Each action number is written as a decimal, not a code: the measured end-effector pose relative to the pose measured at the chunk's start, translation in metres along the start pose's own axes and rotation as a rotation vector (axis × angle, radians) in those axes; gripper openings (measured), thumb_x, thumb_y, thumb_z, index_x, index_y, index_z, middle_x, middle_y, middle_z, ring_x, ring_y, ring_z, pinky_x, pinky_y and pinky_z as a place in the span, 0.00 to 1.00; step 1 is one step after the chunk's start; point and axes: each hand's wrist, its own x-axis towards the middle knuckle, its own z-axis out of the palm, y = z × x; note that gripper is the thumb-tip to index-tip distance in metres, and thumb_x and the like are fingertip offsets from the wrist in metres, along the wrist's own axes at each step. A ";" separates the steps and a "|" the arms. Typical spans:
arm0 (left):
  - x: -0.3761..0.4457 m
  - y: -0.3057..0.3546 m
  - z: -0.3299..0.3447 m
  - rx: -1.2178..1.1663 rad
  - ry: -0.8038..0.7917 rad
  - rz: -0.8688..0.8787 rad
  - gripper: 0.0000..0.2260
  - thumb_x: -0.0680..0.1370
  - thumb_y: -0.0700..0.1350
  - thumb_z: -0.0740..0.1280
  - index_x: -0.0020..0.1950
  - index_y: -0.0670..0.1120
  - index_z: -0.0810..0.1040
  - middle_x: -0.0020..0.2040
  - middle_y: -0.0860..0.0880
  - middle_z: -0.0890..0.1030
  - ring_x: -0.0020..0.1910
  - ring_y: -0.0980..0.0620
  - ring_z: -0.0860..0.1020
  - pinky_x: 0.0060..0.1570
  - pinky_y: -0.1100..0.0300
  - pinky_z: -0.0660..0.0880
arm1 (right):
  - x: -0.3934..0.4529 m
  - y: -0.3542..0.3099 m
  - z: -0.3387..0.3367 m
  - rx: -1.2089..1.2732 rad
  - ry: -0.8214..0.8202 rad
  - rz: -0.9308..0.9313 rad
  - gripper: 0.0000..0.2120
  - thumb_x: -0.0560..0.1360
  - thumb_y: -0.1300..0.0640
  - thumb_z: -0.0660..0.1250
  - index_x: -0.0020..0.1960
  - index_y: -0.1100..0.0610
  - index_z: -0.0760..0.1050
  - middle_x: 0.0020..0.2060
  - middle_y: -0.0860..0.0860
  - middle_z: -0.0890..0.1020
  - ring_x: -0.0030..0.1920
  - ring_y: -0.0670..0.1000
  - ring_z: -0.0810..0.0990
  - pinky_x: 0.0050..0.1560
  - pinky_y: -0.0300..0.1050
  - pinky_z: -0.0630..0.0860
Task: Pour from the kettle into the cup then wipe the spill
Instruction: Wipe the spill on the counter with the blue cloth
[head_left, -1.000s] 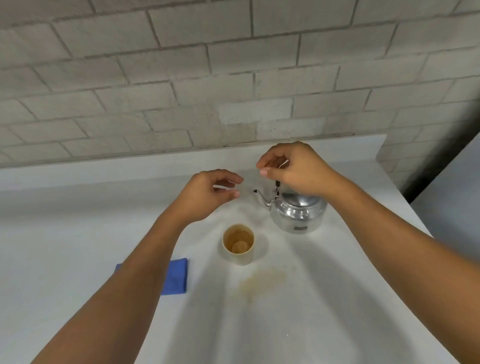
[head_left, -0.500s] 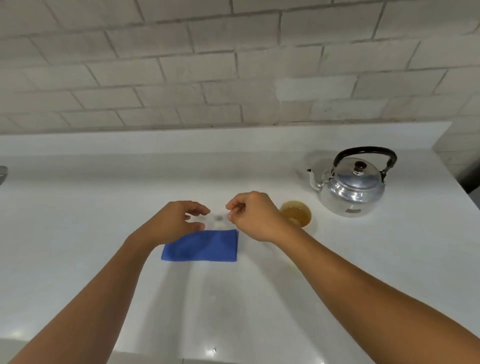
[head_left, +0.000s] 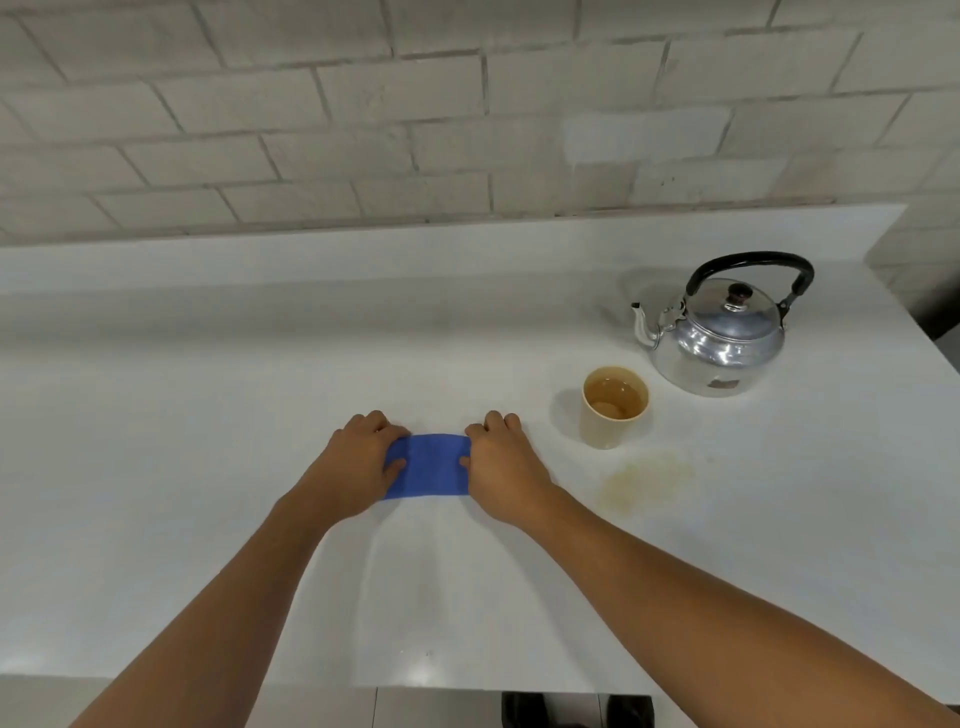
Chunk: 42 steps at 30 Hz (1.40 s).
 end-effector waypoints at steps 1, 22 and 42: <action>0.000 -0.001 0.000 0.003 0.003 0.011 0.14 0.82 0.45 0.66 0.66 0.46 0.80 0.56 0.46 0.78 0.54 0.45 0.76 0.58 0.49 0.75 | 0.000 -0.001 0.002 0.029 0.000 0.019 0.08 0.79 0.61 0.62 0.56 0.62 0.76 0.54 0.57 0.78 0.56 0.58 0.71 0.56 0.49 0.67; -0.063 0.150 0.047 -0.728 -0.256 0.032 0.05 0.77 0.44 0.70 0.50 0.53 0.82 0.45 0.53 0.85 0.40 0.51 0.82 0.44 0.59 0.79 | -0.171 0.085 -0.025 1.089 0.401 0.593 0.10 0.77 0.65 0.70 0.52 0.52 0.79 0.48 0.48 0.86 0.49 0.48 0.83 0.49 0.41 0.78; -0.070 0.167 0.080 -0.343 0.173 0.345 0.12 0.79 0.41 0.72 0.62 0.48 0.84 0.64 0.50 0.83 0.65 0.50 0.78 0.66 0.61 0.71 | -0.206 0.185 -0.045 0.165 0.460 0.696 0.20 0.76 0.56 0.72 0.67 0.57 0.77 0.59 0.58 0.77 0.58 0.59 0.73 0.55 0.55 0.77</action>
